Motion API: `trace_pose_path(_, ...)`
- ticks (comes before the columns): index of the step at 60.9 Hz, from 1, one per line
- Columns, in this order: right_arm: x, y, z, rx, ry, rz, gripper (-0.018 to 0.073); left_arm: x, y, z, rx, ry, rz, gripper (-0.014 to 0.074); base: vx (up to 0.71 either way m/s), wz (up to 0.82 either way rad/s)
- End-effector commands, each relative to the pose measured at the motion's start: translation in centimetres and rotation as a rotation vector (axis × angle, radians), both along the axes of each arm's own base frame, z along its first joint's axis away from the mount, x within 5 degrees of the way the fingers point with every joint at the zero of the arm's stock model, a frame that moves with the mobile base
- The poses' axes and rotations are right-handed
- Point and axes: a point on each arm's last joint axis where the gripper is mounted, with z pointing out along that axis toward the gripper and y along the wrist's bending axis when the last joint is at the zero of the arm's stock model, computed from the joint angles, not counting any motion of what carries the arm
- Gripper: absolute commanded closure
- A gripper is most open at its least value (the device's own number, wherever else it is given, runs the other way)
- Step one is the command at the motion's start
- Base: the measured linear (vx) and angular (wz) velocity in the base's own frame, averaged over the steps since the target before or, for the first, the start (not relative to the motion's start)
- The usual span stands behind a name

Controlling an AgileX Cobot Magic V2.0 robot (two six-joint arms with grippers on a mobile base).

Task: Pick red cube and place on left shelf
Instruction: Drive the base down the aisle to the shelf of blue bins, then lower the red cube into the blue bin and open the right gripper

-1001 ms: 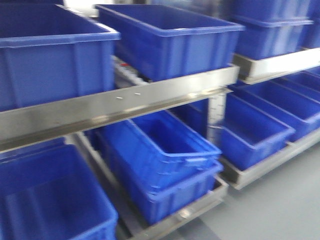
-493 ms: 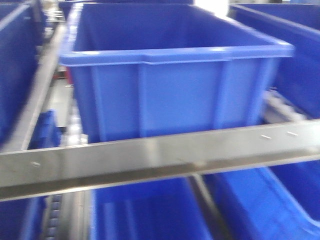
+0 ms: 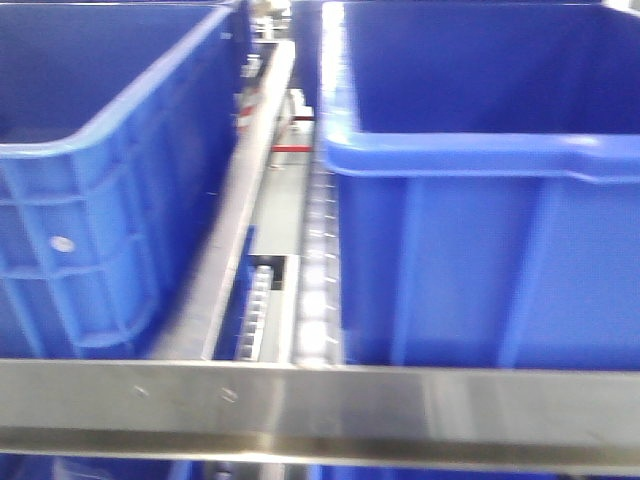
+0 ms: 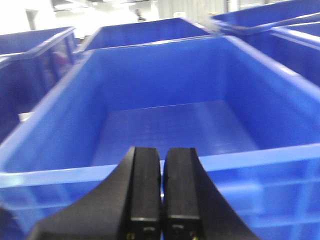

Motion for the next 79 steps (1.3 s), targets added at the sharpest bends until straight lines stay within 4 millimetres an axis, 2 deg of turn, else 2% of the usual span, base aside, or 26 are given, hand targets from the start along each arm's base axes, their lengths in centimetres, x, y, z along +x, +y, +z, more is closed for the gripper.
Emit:
trace_pose_path(1,0.06,0.00,1.72,-0.014,-0.113,0.002,0.0493,0.10,0.01,-0.03,-0.006,-0.053,-0.001,0.0491,0.17,0.09)
trace_pose_path(24,0.06,0.00,1.72,-0.014,-0.113,0.002,0.0493,0.10,0.01,-0.03,-0.006,-0.053,-0.001,0.0491,0.07,0.23)
trace_pose_path(79,0.07,0.00,1.78,-0.014,-0.120,0.002,0.0493,0.10,0.01,-0.03,-0.006,-0.053,-0.001,0.0491,0.01,0.00)
